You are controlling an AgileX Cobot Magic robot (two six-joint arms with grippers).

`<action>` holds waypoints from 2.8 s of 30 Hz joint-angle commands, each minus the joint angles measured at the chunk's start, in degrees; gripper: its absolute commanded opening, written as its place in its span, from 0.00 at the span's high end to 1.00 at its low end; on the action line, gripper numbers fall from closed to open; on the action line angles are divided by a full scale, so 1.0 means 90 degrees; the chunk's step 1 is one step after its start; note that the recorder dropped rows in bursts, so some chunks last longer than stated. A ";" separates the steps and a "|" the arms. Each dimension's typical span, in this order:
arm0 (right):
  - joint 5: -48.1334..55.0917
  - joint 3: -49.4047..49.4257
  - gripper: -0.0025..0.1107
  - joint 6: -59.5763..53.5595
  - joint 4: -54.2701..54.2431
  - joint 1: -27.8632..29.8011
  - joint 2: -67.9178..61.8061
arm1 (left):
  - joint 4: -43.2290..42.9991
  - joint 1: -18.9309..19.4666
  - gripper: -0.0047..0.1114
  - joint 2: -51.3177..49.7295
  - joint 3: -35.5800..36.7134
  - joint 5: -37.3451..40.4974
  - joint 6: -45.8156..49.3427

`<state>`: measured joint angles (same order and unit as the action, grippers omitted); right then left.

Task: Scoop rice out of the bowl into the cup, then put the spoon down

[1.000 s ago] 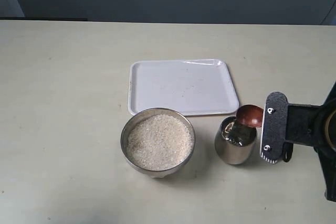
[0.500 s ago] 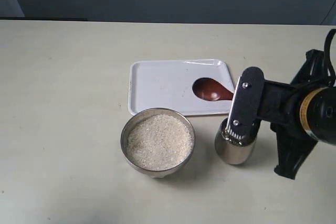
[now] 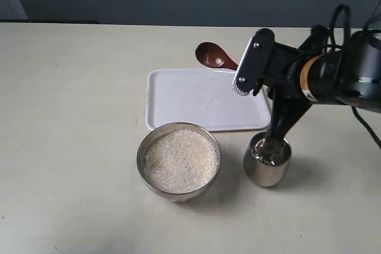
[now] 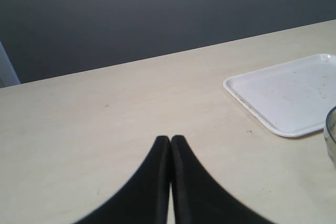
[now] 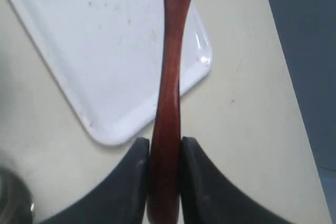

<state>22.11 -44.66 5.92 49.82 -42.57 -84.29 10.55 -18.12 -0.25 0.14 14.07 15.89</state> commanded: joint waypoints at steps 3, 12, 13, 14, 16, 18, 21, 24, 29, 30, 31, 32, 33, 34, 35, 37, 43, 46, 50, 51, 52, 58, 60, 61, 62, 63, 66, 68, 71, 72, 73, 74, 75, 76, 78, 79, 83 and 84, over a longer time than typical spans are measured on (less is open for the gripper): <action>-0.0534 -0.0840 0.98 0.0022 -0.0100 0.0291 -0.1023 | -0.0005 -0.0029 0.96 0.0028 -0.0015 -0.0043 -0.0034; -0.0596 -0.1429 0.98 0.0022 -0.0422 0.0291 -0.1954 | -0.0005 -0.0029 0.96 0.0028 -0.0015 -0.0043 -0.0034; -0.0645 -0.1429 0.98 0.0022 -0.0434 0.0291 -0.2023 | -0.0005 -0.0029 0.96 0.0028 -0.0015 -0.0043 -0.0034; -0.0645 -0.1429 0.98 0.0022 -0.0464 0.0291 -0.2079 | -0.0005 -0.0029 0.96 0.0028 -0.0015 -0.0043 -0.0034; -0.0649 -0.1429 0.98 0.0022 -0.0561 0.0291 -0.2150 | -0.0005 -0.0029 0.96 0.0028 -0.0015 -0.0043 -0.0034; -0.0675 -0.1429 0.98 0.0022 -0.0622 0.0291 -0.2160 | -0.0005 -0.0029 0.96 0.0028 -0.0015 -0.0043 -0.0034; -0.0717 -0.1429 0.98 0.0022 -0.0622 0.0291 -0.2160 | -0.0005 -0.0029 0.96 0.0028 -0.0015 -0.0043 -0.0034; -0.0718 -0.1429 0.98 0.0022 -0.0640 0.0291 -0.2160 | -0.0005 -0.0029 0.96 0.0028 -0.0015 -0.0043 -0.0034; -0.0718 -0.1429 0.98 0.0022 -0.0782 0.0291 -0.2160 | -0.0005 -0.0029 0.96 0.0028 -0.0015 -0.0043 -0.0034; -0.0718 -0.1429 0.98 0.0034 -0.0773 0.0291 -0.2160 | -0.0005 -0.0029 0.96 0.0028 -0.0015 -0.0043 -0.0034; -0.0718 -0.1429 0.98 0.0034 -0.0785 0.0291 -0.2160 | -0.0005 -0.0029 0.96 0.0028 -0.0015 -0.0043 -0.0034; -0.0718 -0.1429 0.98 0.0034 -0.0785 0.0291 -0.2160 | -0.0005 -0.0029 0.96 0.0028 -0.0015 -0.0043 -0.0034; -0.0718 -0.1429 0.98 0.0034 -0.0785 0.0291 -0.2160 | -0.0005 -0.0029 0.96 0.0028 -0.0015 -0.0043 -0.0034; -0.0691 -0.1429 0.98 0.0034 -0.0784 0.0291 -0.2160 | -0.0005 -0.0029 0.96 0.0028 -0.0015 -0.0043 -0.0034; -0.0693 -0.1429 0.97 0.0034 -0.0784 0.0291 -0.2160 | -0.0005 -0.0029 0.96 0.0028 -0.0015 -0.0043 -0.0034; -0.0677 -0.1429 0.91 0.0034 -0.0784 0.0291 -0.2160 | -0.0005 -0.0029 0.96 0.0028 -0.0015 -0.0043 -0.0034; -0.0536 -0.1429 0.72 0.0034 -0.0896 0.0291 -0.2149 | 0.0007 -0.0029 0.96 0.0028 -0.0015 -0.0043 -0.0034; -0.0474 -0.1429 0.72 0.0034 -0.0927 0.0291 -0.2149 | 0.0007 -0.0029 0.96 0.0028 -0.0015 -0.0043 -0.0034; -0.0443 -0.1429 0.72 0.0034 -0.0962 0.0280 -0.2087 | 0.0007 -0.0029 0.96 0.0028 -0.0015 -0.0043 -0.0034; -0.0426 -0.1429 0.72 0.0034 -0.1006 0.0280 -0.2039 | 0.0007 -0.0029 0.96 0.0028 -0.0015 -0.0043 -0.0034; -0.0387 -0.1429 0.72 0.0034 -0.1037 0.0280 -0.1951 | 0.0007 -0.0029 0.96 0.0028 -0.0015 -0.0043 -0.0034; 0.0003 -0.1429 0.72 0.0450 -0.1061 0.0280 -0.0789 | 0.0007 -0.0029 0.96 0.0028 -0.0015 -0.0043 -0.0034; 0.0339 -0.1429 0.72 0.0721 -0.1061 0.0280 -0.0238 | 0.0007 -0.0029 0.96 0.0028 -0.0015 -0.0043 -0.0034; 0.0549 -0.1429 0.72 0.0815 -0.1061 0.0280 -0.0008 | 0.0007 -0.0029 0.96 0.0028 -0.0015 -0.0043 -0.0034; 0.0791 -0.1429 0.72 0.0921 -0.1061 0.0280 0.0283 | 0.0007 -0.0029 0.96 0.0028 -0.0015 -0.0043 -0.0034; 0.1050 -0.1429 0.72 0.1011 -0.1102 0.0280 0.0576 | 0.0007 -0.0029 0.96 0.0028 -0.0015 -0.0043 -0.0034; 0.1831 -0.1429 0.72 0.1200 -0.1183 0.0280 0.1411 | 0.0007 -0.0029 0.96 0.0028 -0.0015 -0.0043 -0.0034; 0.2270 -0.1429 0.72 0.1299 -0.1248 0.0280 0.1996 | 0.0007 -0.0029 0.96 0.0028 -0.0015 -0.0043 -0.0034; 0.2662 -0.1429 0.72 0.1326 -0.1625 0.0280 0.2752 | 0.0007 -0.0029 0.96 0.0028 -0.0015 -0.0043 -0.0034; 0.2681 -0.1429 0.72 0.1326 -0.1792 0.0280 0.2997 | 0.0007 -0.0029 0.96 0.0028 -0.0015 -0.0043 -0.0034; 0.2656 -0.1429 0.72 0.1342 -0.1921 0.0280 0.3172 | 0.0007 -0.0029 0.96 0.0028 -0.0015 -0.0043 -0.0034; 0.2654 -0.1429 0.72 0.1354 -0.2136 0.0280 0.3419 | 0.0007 -0.0029 0.96 0.0028 -0.0015 -0.0043 -0.0034; 0.2669 -0.1429 0.72 0.1354 -0.2309 0.0280 0.3568 | 0.0007 -0.0029 0.96 0.0028 -0.0015 -0.0043 -0.0034; 0.2696 -0.1429 0.72 0.1354 -0.2471 0.0280 0.3732 | 0.0007 -0.0029 0.96 0.0028 -0.0015 -0.0043 -0.0034; 0.2709 -0.1429 0.72 0.1354 -0.2721 0.0280 0.3994 | 0.0007 -0.0029 0.96 0.0028 -0.0015 -0.0043 -0.0034; 0.2709 -0.1429 0.72 0.1354 -0.2770 0.0280 0.4064 | 0.0007 -0.0029 0.96 0.0028 -0.0015 -0.0043 -0.0034; 0.2709 -0.1429 0.72 0.1354 -0.2770 0.0280 0.4435 | 0.0007 -0.0029 0.96 0.0028 -0.0015 -0.0043 -0.0034; 0.2682 -0.1429 0.72 0.1354 -0.2750 0.0280 0.4484 | 0.0007 -0.0029 0.96 0.0028 -0.0015 -0.0043 -0.0034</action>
<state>46.27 -57.21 17.93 25.16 -40.30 -45.79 10.55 -18.12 -0.25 0.14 14.07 15.89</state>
